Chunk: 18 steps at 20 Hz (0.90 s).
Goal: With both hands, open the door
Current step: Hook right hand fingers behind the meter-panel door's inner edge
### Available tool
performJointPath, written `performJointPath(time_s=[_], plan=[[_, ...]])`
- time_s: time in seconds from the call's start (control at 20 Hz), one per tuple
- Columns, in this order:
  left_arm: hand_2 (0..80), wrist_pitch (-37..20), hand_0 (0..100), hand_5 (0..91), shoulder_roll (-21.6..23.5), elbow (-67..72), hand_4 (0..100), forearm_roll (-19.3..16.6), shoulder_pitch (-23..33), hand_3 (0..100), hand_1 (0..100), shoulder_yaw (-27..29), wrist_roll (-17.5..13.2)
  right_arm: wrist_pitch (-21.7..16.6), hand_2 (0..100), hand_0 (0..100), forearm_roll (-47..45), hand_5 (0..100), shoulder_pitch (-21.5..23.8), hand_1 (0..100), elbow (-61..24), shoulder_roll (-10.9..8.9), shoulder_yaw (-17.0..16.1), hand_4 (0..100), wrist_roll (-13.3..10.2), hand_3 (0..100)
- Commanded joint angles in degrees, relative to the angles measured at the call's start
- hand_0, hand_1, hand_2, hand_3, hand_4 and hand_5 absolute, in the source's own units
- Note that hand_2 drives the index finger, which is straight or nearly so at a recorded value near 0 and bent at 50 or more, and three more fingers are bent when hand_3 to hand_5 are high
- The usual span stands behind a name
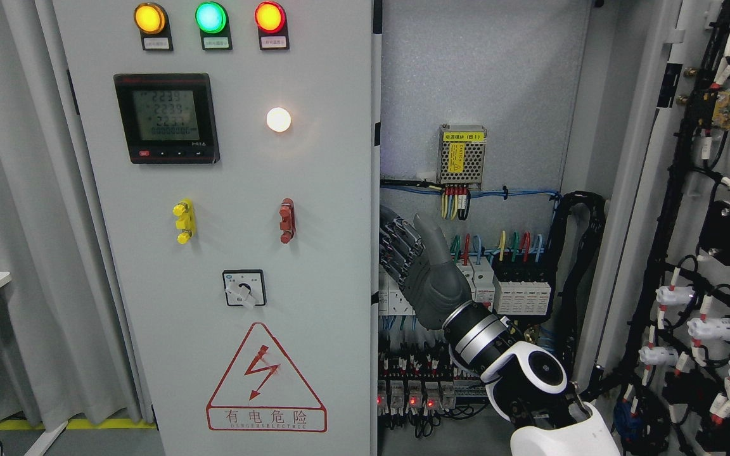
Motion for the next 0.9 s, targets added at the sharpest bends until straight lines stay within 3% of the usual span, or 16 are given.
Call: performJointPath(time_s=[0.0, 0.85], plan=[[2.9, 0.0, 29, 0.0, 1.1, 0.0, 3, 0.0, 0.0, 3, 0, -0.1, 0.0, 0.2, 0, 22, -0.1, 0, -0.1, 0, 0.5, 0.01, -2.7, 0, 1.0, 0], [2.8, 0.0, 29, 0.0, 1.1, 0.0, 3, 0.0, 0.1, 3, 0, 0.0, 0.0, 2.0, 0, 22, 0.0, 0, -0.9, 0, 0.2, 0.01, -0.8, 0, 1.7, 0]])
